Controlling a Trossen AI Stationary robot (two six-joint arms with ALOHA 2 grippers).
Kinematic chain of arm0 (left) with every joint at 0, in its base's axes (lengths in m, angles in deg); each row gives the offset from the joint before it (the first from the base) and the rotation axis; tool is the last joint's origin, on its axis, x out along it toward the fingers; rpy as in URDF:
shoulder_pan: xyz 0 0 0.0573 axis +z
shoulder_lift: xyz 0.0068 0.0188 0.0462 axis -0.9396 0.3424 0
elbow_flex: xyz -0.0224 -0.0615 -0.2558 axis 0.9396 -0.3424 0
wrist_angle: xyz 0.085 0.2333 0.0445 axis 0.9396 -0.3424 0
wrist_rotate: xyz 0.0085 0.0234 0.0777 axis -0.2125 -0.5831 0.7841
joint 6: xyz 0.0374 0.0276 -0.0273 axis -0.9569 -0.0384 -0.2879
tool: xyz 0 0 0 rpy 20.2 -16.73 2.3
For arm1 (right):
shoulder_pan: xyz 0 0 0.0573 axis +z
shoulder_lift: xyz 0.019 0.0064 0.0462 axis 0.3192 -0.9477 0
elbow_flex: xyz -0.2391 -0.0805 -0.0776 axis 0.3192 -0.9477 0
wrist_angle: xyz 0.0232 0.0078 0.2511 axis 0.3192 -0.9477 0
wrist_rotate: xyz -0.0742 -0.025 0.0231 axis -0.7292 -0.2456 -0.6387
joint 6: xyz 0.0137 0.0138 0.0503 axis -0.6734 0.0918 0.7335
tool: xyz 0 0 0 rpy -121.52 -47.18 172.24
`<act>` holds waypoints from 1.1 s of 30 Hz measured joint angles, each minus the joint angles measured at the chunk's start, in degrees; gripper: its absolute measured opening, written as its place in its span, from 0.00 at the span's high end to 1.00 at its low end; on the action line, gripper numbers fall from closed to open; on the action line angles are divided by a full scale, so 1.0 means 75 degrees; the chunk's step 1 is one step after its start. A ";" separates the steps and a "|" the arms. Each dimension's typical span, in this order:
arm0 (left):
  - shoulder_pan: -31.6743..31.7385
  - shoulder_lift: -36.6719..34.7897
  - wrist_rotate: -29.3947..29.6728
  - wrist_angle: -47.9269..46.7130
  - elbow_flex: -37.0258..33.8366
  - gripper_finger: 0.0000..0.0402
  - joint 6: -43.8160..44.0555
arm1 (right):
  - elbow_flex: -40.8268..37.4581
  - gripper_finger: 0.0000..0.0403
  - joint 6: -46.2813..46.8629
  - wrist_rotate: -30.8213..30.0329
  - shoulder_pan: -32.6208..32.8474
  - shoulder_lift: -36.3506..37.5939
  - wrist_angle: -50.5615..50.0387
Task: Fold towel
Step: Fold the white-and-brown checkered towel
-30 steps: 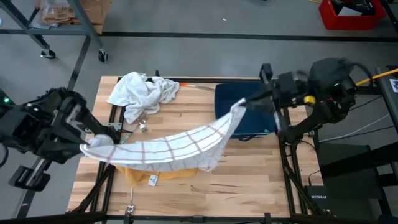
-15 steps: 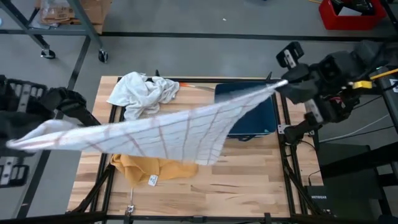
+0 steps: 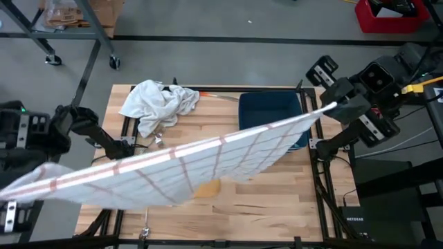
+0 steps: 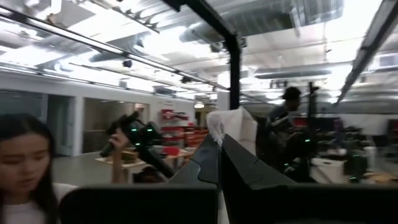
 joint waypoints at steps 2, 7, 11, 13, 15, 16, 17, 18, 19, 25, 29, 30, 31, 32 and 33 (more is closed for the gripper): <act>0.0000 0.0115 -0.0030 0.0345 -0.0003 1.00 -0.0344 | 0.0000 0.99 0.0146 0.0149 0.0000 0.0000 0.0031; 0.0000 0.0284 -0.0039 0.1047 0.0000 1.00 -0.1365 | 0.0000 0.99 0.0302 0.0206 0.0000 0.0000 0.0436; 0.0000 0.0296 -0.0044 0.1077 0.0000 1.00 -0.1494 | 0.0000 0.99 0.0309 0.0275 0.0000 0.0000 0.0321; 0.0000 0.0293 -0.0013 0.1068 0.0000 1.00 -0.1297 | 0.0000 0.99 0.0497 0.0280 0.0000 0.0000 0.0092; -0.0008 0.0293 0.0091 0.0924 0.0000 1.00 -0.0963 | 0.0000 0.99 0.0846 0.0301 0.0000 0.0001 -0.0232; -0.0009 0.0293 0.0126 0.0792 0.0000 1.00 -0.0740 | 0.0003 0.99 0.1011 0.0321 0.0000 -0.0020 -0.0343; -0.0010 0.0293 0.0145 0.0672 0.0000 1.00 -0.0529 | 0.0010 0.99 0.1163 0.0331 0.0000 -0.0047 -0.0401; -0.0011 0.0300 0.0148 0.0560 0.0000 1.00 -0.0337 | 0.0012 0.99 0.1318 0.0335 0.0004 -0.0070 -0.0456; 0.0007 0.0328 0.0146 0.0538 0.0000 1.00 -0.0187 | 0.0015 0.99 0.1474 0.0365 0.0012 -0.0140 -0.0461; 0.0085 0.0659 0.0124 0.0538 0.0000 1.00 -0.0475 | 0.0015 0.99 0.1685 0.0531 0.0437 -0.0390 -0.0510; 0.0088 0.0813 0.0387 0.0541 0.0000 1.00 -0.1254 | 0.0017 0.99 0.1651 0.0447 0.0667 -0.0476 -0.0858; 0.0090 0.0827 0.0516 0.0541 0.0000 1.00 -0.1473 | 0.0017 0.99 0.1648 0.0322 0.0667 -0.0515 -0.0979; 0.0090 0.0838 0.0668 0.0546 0.0000 1.00 -0.1653 | 0.0015 0.99 0.1645 0.0192 0.0659 -0.0546 -0.1068; 0.0090 0.0846 0.0841 0.0544 0.0000 1.00 -0.1837 | 0.0013 0.99 0.1626 0.0019 0.0657 -0.0562 -0.1169; 0.0090 0.0847 0.1011 0.0545 0.0000 1.00 -0.2013 | 0.0007 0.99 0.1557 -0.0131 0.0651 -0.0570 -0.1304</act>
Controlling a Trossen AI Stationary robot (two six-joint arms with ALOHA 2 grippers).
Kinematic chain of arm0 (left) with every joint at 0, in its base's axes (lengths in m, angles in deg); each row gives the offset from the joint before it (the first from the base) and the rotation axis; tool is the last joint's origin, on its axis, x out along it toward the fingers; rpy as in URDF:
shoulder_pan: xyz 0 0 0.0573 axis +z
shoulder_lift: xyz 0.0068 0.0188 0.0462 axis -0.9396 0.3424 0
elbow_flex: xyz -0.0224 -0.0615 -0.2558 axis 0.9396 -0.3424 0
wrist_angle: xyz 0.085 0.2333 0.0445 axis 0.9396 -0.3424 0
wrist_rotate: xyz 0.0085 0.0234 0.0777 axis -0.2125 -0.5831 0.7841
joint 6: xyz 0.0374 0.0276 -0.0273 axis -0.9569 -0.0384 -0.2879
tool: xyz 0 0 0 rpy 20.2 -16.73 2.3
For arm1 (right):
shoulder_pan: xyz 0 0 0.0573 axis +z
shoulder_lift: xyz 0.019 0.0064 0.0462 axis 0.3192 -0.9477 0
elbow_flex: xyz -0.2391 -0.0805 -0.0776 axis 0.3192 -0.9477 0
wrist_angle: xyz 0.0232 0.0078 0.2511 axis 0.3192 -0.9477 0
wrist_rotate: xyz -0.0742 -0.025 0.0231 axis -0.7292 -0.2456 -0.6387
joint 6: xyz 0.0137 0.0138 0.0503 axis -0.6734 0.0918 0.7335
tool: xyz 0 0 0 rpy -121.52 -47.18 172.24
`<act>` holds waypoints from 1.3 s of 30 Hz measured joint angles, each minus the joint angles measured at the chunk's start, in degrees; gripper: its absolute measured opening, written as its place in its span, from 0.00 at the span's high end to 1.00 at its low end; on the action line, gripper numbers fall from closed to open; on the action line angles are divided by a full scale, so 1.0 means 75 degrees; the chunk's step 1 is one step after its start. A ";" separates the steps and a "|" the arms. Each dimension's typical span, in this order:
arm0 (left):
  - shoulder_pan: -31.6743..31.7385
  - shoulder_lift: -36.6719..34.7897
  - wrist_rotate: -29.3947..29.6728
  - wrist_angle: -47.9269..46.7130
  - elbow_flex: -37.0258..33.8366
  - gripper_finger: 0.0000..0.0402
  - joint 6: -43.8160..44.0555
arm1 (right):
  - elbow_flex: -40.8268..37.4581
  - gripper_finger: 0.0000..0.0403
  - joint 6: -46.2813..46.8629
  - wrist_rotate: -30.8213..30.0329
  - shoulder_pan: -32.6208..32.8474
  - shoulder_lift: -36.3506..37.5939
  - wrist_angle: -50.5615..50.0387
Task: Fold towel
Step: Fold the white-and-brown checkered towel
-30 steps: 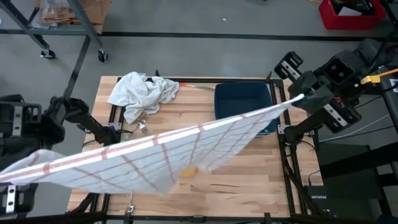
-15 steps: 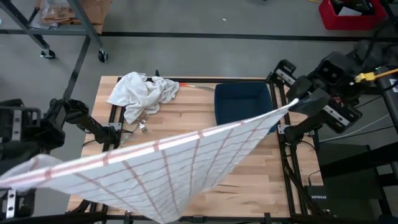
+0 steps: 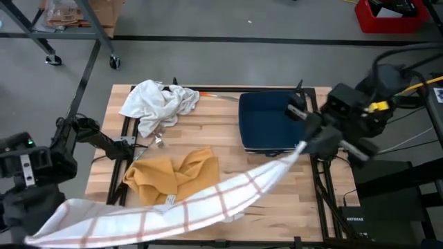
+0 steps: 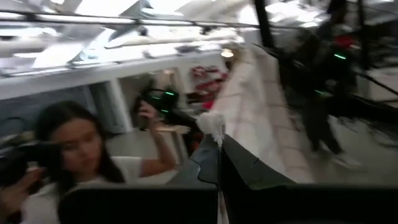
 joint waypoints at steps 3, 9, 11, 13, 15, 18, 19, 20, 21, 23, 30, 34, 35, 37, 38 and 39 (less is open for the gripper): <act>0.0038 -0.0003 0.0695 0.0042 0.0000 1.00 -0.0536 | 0.0002 0.99 -0.0418 -0.0789 -0.0007 0.0000 -0.0429; 0.0242 -0.0003 0.2403 0.0495 0.0000 1.00 -0.1643 | 0.0002 0.99 -0.1596 -0.2460 -0.0007 0.0002 -0.1249; 0.0338 -0.0003 0.3034 0.0790 0.0000 1.00 -0.2017 | 0.0002 0.99 -0.2016 -0.3074 -0.0007 0.0002 -0.1471; 0.0453 -0.0003 0.3674 0.0979 0.0000 1.00 -0.2372 | 0.0002 0.99 -0.2466 -0.3781 -0.0007 0.0002 -0.1751; 0.0605 -0.0003 0.4289 0.1174 0.0000 1.00 -0.2711 | 0.0002 0.99 -0.2824 -0.4443 -0.0011 0.0002 -0.2070; 0.0848 -0.0003 0.5033 0.1400 0.0000 1.00 -0.3113 | 0.0002 0.99 -0.3244 -0.5202 -0.0159 -0.0001 -0.2485; 0.0930 -0.0003 0.5222 0.1449 0.0000 1.00 -0.3258 | 0.0002 0.99 -0.3294 -0.5333 -0.0246 -0.0001 -0.2609; 0.1005 -0.0009 0.5407 0.1498 0.0000 1.00 -0.3351 | 0.0002 0.99 -0.3313 -0.5373 -0.0356 -0.0001 -0.2746; 0.1069 -0.0009 0.5596 0.1577 0.0000 1.00 -0.3446 | 0.0002 0.99 -0.3313 -0.5396 -0.0478 -0.0001 -0.2908; 0.1198 -0.0031 0.5961 0.1608 0.0000 1.00 -0.3545 | -0.0001 0.99 -0.3308 -0.5403 -0.0746 -0.0004 -0.3143; 0.1352 -0.0176 0.6206 0.1611 0.0000 1.00 -0.3608 | -0.0003 0.99 -0.3295 -0.5204 -0.1569 -0.0146 -0.3790; 0.1263 -0.0234 0.6065 0.1599 0.0000 1.00 -0.3111 | -0.0006 0.99 -0.3286 -0.4552 -0.1612 -0.0137 -0.3741; 0.1187 -0.0238 0.6059 0.1598 0.0000 1.00 -0.3021 | -0.0004 0.99 -0.3286 -0.4352 -0.1610 -0.0110 -0.3705; 0.1034 -0.0242 0.6055 0.1574 0.0000 1.00 -0.3010 | -0.0004 0.99 -0.3284 -0.3862 -0.1605 -0.0035 -0.3673; 0.0943 -0.0243 0.6044 0.1561 0.0000 1.00 -0.3015 | -0.0004 0.99 -0.3264 -0.3610 -0.1604 -0.0002 -0.3639; 0.0833 -0.0257 0.6017 0.1561 0.0000 1.00 -0.3024 | -0.0004 0.99 -0.3188 -0.3402 -0.1607 0.0059 -0.3593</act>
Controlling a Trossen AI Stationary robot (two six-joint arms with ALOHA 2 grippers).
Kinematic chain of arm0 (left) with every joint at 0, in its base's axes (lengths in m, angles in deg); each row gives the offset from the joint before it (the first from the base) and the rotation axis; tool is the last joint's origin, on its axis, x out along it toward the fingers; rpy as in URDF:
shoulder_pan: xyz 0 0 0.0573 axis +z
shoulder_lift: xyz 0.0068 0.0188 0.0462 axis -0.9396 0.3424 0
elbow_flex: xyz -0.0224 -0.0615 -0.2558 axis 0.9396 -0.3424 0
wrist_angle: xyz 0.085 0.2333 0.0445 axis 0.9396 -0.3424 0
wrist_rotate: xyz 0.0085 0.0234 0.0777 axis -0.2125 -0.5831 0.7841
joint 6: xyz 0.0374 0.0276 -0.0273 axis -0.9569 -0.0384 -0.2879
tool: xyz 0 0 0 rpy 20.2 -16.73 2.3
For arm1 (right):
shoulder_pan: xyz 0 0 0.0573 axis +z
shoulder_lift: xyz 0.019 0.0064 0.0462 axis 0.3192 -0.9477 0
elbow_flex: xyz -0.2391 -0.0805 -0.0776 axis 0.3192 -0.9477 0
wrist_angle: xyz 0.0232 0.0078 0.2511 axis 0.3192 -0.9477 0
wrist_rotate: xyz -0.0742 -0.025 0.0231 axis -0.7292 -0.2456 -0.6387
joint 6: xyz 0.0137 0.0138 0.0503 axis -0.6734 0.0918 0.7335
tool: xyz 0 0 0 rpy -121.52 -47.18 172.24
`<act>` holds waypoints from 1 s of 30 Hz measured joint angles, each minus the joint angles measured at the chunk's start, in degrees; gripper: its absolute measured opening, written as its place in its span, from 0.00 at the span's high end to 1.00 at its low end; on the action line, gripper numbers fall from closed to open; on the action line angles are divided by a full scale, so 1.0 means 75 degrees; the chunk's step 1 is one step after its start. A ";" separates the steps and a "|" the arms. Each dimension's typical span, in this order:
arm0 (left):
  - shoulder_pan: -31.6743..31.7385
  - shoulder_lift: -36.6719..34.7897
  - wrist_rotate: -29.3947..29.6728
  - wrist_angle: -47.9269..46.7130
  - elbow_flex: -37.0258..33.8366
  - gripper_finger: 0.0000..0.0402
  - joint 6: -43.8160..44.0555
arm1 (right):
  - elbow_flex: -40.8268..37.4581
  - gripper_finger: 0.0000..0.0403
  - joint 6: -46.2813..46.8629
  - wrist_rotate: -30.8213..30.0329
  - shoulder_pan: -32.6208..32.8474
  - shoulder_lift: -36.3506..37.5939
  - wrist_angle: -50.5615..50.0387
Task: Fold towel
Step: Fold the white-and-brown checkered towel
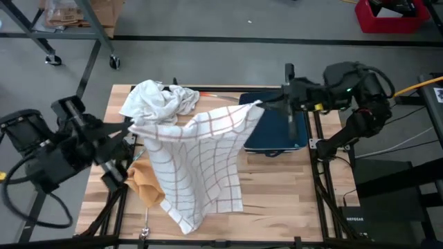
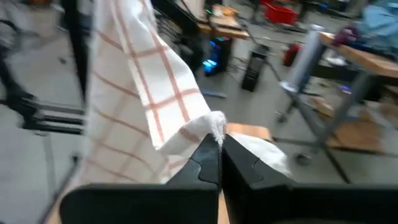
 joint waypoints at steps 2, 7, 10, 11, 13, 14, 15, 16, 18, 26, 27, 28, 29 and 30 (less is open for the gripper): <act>-0.0223 -0.0075 -0.0023 -0.0001 0.0000 1.00 -0.0014 | 0.0001 0.99 0.0161 0.0308 0.0000 0.0098 0.0049; -0.0583 -0.0395 -0.0046 0.0012 0.0000 1.00 -0.0129 | 0.0003 0.99 0.0102 0.0384 0.0000 0.0398 0.0076; -0.0681 -0.0712 -0.0112 0.0006 0.0000 1.00 -0.0395 | 0.0003 0.99 -0.0178 0.0091 0.0000 0.0521 0.0338; -0.0687 -0.0828 -0.0136 0.0020 0.0000 1.00 -0.0426 | 0.0003 0.99 -0.0332 -0.0003 0.0000 0.0550 0.0496; -0.0685 -0.1088 -0.0154 0.0023 0.0000 1.00 -0.0433 | 0.0003 0.99 -0.0606 -0.0144 0.0000 0.0628 0.0804; -0.0685 -0.1210 -0.0154 0.0026 0.0000 1.00 -0.0400 | 0.0003 0.99 -0.0707 -0.0150 0.0000 0.0660 0.0951; -0.0684 -0.1323 -0.0154 0.0034 0.0000 1.00 -0.0273 | 0.0003 0.99 -0.0752 -0.0147 0.0000 0.0696 0.1092; -0.0684 -0.1416 -0.0154 0.0045 0.0001 1.00 -0.0057 | 0.0003 0.99 -0.0770 -0.0147 0.0000 0.0743 0.1203; -0.0685 -0.1553 -0.0154 0.0041 0.0003 1.00 0.0572 | 0.0006 0.99 -0.0842 -0.0145 0.0000 0.0827 0.1307; -0.0684 -0.1993 -0.0730 0.0024 0.0000 1.00 0.0567 | 0.0006 0.99 -0.2667 -0.1604 0.0000 0.1085 0.2050; -0.0673 -0.2072 -0.0752 0.0052 0.0000 1.00 0.0440 | 0.0006 0.99 -0.2990 -0.1842 0.0000 0.1085 0.2289; -0.0621 -0.2157 -0.0755 0.0051 0.0000 1.00 0.0349 | 0.0006 0.99 -0.3301 -0.2022 0.0000 0.1071 0.2533; -0.0561 -0.2246 -0.0760 0.0055 0.0000 1.00 0.0283 | 0.0006 0.99 -0.3580 -0.2141 -0.0002 0.1046 0.2789; -0.0490 -0.2335 -0.0757 0.0055 0.0000 1.00 0.0234 | 0.0006 0.99 -0.3861 -0.2175 -0.0015 0.1003 0.3056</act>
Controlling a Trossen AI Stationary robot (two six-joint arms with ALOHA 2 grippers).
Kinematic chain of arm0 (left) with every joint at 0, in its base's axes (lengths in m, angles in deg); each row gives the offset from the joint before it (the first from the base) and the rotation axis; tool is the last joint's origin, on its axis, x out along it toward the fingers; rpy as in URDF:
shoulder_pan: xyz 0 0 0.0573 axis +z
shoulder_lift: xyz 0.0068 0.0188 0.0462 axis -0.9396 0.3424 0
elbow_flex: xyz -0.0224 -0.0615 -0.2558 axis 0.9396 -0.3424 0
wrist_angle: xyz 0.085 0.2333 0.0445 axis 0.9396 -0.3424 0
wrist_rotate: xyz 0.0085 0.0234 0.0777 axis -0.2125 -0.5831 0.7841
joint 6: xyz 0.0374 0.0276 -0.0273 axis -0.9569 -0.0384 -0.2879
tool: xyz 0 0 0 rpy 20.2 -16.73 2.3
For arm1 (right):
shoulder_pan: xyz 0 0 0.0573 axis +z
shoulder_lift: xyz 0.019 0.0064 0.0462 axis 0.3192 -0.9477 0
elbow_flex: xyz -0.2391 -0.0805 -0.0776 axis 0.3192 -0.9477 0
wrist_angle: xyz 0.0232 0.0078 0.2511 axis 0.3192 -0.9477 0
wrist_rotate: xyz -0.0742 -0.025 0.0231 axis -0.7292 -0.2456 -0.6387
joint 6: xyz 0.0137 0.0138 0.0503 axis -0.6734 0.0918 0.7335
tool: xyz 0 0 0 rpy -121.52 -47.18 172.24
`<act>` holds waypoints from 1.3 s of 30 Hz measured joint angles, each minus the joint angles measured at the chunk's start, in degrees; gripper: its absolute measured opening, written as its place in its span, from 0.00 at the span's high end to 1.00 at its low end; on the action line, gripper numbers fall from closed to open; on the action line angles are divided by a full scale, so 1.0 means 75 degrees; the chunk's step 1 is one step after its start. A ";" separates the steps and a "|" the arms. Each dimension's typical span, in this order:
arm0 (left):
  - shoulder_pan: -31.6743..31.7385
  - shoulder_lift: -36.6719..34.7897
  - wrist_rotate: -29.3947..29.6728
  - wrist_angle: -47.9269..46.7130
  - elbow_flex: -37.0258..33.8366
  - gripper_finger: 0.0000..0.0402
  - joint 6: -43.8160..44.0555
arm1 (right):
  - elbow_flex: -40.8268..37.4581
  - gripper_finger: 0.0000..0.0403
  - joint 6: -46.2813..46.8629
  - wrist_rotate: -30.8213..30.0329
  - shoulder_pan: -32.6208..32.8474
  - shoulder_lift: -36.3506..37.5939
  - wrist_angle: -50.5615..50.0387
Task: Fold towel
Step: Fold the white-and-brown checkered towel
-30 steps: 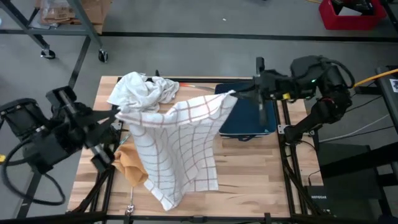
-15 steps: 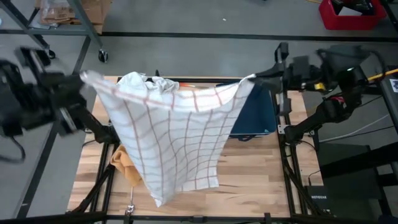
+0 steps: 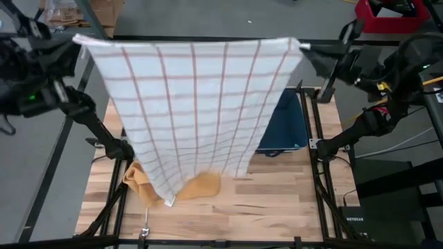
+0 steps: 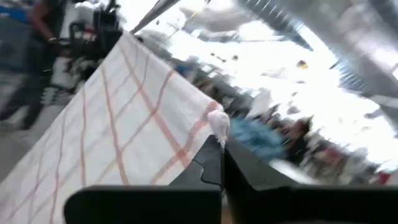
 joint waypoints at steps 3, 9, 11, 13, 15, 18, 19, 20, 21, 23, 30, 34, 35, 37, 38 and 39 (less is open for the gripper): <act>0.0178 -0.0274 -0.0003 -0.0001 0.0000 1.00 0.0036 | -0.0002 0.99 -0.0598 0.0075 -0.0225 -0.0085 0.0572; 0.0384 -0.0758 0.0003 0.0122 0.0000 1.00 0.0335 | -0.0009 0.99 -0.0627 0.0358 -0.1182 -0.0369 0.0970; 0.0402 -0.0845 0.0003 0.0189 0.0003 1.00 0.0390 | -0.0009 0.99 -0.0421 0.0541 -0.1587 -0.0441 0.0919; 0.0403 -0.0915 -0.0002 0.0173 0.0000 1.00 0.0475 | -0.0006 0.99 -0.0101 0.0972 -0.2013 -0.0561 0.0952; 0.0402 -0.0958 -0.0007 0.0172 0.0000 1.00 0.0507 | -0.0006 0.99 0.0163 0.1627 -0.2469 -0.0665 0.0949; 0.0405 -0.0987 -0.0015 0.0187 0.0003 1.00 0.0570 | -0.0006 0.99 0.0502 0.2591 -0.3052 -0.0843 0.0930; 0.0405 -0.0990 -0.0007 0.0186 0.0003 1.00 0.0654 | -0.0006 0.99 0.0674 0.2850 -0.3221 -0.0878 0.0865; 0.0402 -0.0984 0.0039 0.0178 0.0003 1.00 0.0769 | -0.0006 0.99 0.0871 0.3073 -0.3387 -0.0915 0.0755; 0.0402 -0.0973 0.0165 0.0158 -0.0011 1.00 0.0927 | -0.0006 0.99 0.1106 0.3229 -0.3534 -0.0944 0.0637; 0.0402 -0.0942 0.0606 0.0129 -0.0091 1.00 0.1207 | -0.0006 0.99 0.1438 0.3476 -0.3723 -0.0950 0.0205; 0.0391 -0.0606 0.1487 0.0097 -0.0713 1.00 0.2672 | 0.0003 0.99 0.1631 0.3873 -0.3671 -0.0751 -0.1810; 0.0253 -0.0213 0.1650 0.0098 -0.0956 1.00 0.3730 | 0.0003 0.99 0.2341 0.4266 -0.3417 -0.0549 -0.2463; 0.0200 -0.0086 0.1675 0.0100 -0.0994 1.00 0.4062 | 0.0003 0.99 0.2528 0.4345 -0.3343 -0.0492 -0.2543; 0.0081 0.0187 0.1703 0.0105 -0.1056 1.00 0.4603 | 0.0001 0.99 0.2900 0.4576 -0.3124 -0.0350 -0.2715; 0.0012 0.0338 0.1708 0.0108 -0.1069 1.00 0.4813 | 0.0003 0.99 0.3142 0.4709 -0.2998 -0.0277 -0.2750; -0.0063 0.0490 0.1711 0.0113 -0.1070 1.00 0.4993 | 0.0003 0.99 0.3379 0.4855 -0.2885 -0.0203 -0.2744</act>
